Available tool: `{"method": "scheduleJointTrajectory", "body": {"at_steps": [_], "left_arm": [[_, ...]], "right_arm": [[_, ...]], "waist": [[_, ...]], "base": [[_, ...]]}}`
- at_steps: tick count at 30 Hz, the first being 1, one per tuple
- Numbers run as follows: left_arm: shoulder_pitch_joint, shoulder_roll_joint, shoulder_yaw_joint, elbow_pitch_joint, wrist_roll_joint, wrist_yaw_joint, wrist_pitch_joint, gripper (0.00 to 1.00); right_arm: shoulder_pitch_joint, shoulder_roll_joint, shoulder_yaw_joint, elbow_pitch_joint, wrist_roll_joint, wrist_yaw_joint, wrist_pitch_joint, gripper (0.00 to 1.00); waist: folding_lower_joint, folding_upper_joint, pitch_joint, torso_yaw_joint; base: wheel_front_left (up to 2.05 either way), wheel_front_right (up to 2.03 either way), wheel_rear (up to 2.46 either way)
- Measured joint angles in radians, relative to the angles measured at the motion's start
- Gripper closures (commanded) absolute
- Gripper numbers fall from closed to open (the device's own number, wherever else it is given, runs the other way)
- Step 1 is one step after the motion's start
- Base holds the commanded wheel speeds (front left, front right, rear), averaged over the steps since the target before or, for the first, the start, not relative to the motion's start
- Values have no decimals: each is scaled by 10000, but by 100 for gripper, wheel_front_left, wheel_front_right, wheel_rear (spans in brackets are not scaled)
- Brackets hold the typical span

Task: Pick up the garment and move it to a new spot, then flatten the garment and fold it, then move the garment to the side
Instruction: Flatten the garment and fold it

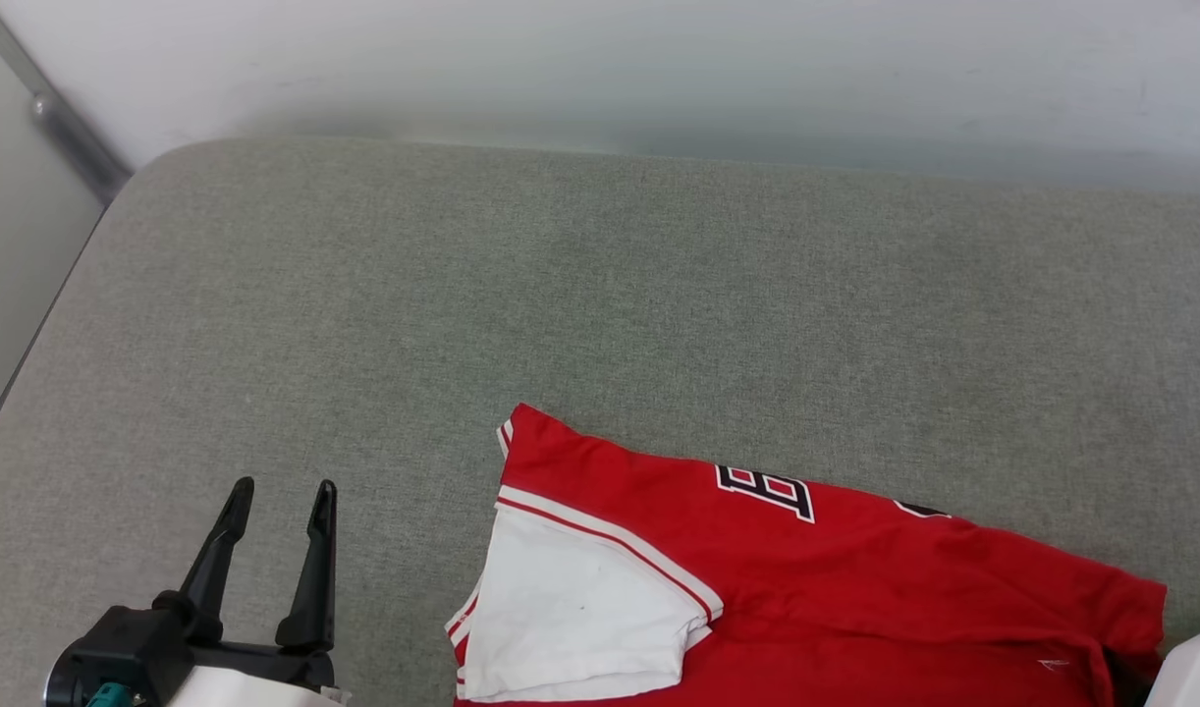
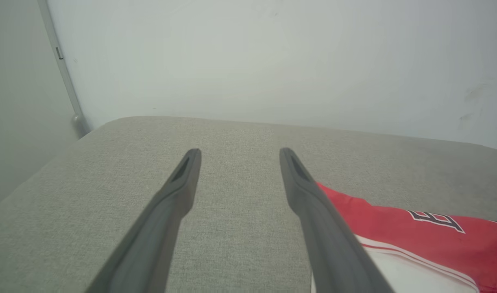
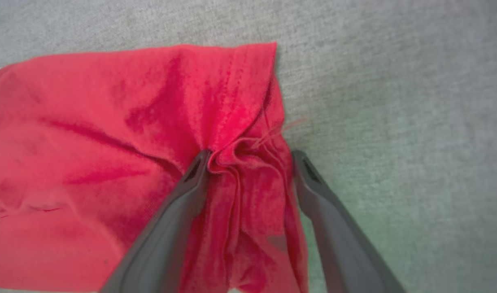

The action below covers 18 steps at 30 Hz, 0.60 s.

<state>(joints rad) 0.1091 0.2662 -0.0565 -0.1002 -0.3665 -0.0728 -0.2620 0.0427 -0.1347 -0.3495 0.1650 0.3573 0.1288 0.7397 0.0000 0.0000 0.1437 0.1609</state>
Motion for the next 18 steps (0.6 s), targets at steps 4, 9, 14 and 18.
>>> {"method": "scheduleJointTrajectory", "body": {"at_steps": [4, 9, 14, 18], "left_arm": [[5, -268, 113, 222, 213, -261, -8, 0], [-47, -460, 257, 391, 368, -430, -8, 0], [-70, -539, 290, 477, 460, -508, -8, 0], [-58, -537, 318, 510, 504, -552, -8, 0]], "right_arm": [[-39, -48, 286, 207, 153, -56, -58, 0], [-147, -56, 761, 403, 447, -61, -155, 0], [-182, 10, 849, 581, 399, -58, -596, 100], [-217, 90, 849, 633, 380, 23, -1001, 100]], "waist": [[0, 0, 48, 45], [-1, 0, 40, 34], [-1, 0, -55, -12], [0, 0, -164, -85]], "base": [[0, 0, 0], [0, 0, 0], [0, 0, 0], [0, 0, 0]]}}
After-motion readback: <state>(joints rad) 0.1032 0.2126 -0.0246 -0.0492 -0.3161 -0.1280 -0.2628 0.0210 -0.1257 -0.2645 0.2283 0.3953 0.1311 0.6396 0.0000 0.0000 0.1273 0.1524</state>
